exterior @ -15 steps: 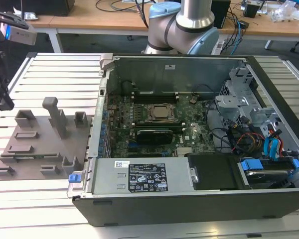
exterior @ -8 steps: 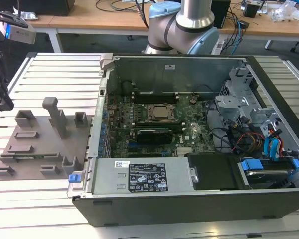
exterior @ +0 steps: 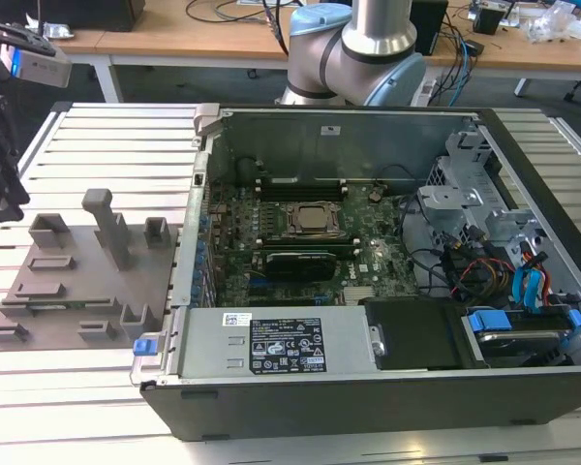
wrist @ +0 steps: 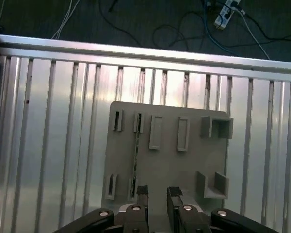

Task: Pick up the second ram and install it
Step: 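Pick up the second ram and move it above second insertion slot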

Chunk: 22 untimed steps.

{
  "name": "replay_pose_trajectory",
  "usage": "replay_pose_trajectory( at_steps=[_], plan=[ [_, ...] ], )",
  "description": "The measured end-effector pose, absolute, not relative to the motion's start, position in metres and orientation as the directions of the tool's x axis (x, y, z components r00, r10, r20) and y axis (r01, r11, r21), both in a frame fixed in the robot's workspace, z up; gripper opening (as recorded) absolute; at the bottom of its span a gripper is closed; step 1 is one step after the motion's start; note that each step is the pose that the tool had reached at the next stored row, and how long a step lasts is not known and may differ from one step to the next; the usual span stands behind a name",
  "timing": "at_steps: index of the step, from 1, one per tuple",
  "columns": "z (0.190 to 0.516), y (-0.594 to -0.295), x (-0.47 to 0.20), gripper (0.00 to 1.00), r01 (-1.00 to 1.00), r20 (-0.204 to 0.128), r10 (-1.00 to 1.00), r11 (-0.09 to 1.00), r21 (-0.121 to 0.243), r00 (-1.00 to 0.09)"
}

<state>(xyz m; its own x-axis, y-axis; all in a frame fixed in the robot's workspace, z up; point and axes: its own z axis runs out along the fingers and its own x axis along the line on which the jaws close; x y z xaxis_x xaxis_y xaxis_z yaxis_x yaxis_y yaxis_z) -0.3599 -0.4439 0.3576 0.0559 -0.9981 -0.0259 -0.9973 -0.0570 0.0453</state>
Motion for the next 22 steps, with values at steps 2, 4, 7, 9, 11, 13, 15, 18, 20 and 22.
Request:
replay_pose_trajectory(
  at_steps=[2,4,7,9,11,13,15,18,20,22],
  plan=[
    [0.356,-0.444,-0.36,0.3,-0.999,-0.026,-0.999,0.017,0.045,-0.018],
    [0.355,-0.445,-0.36,0.3,-0.998,-0.025,-0.999,0.044,0.045,-0.045],
    [0.348,-0.453,-0.36,0.3,-0.997,-0.024,-0.997,0.065,0.045,-0.066],
    [0.341,-0.455,-0.36,0.3,-0.996,-0.024,-0.997,0.076,0.045,-0.077],
    [0.339,-0.455,-0.36,0.3,-0.996,-0.024,-0.997,0.077,0.045,-0.078],
    [0.335,-0.455,-0.36,0.3,-0.996,-0.024,-0.997,0.077,0.045,-0.078],
    [0.331,-0.455,-0.36,0.3,-0.996,-0.024,-0.997,0.077,0.045,-0.078],
    [0.321,-0.455,-0.36,0.3,-0.996,-0.024,-0.997,0.077,0.045,-0.078],
    [0.319,-0.455,-0.36,0.3,-0.996,-0.024,-0.997,0.077,0.045,-0.078],
    [0.316,-0.455,-0.36,0.3,-0.996,-0.024,-0.997,0.077,0.045,-0.078]
  ],
)
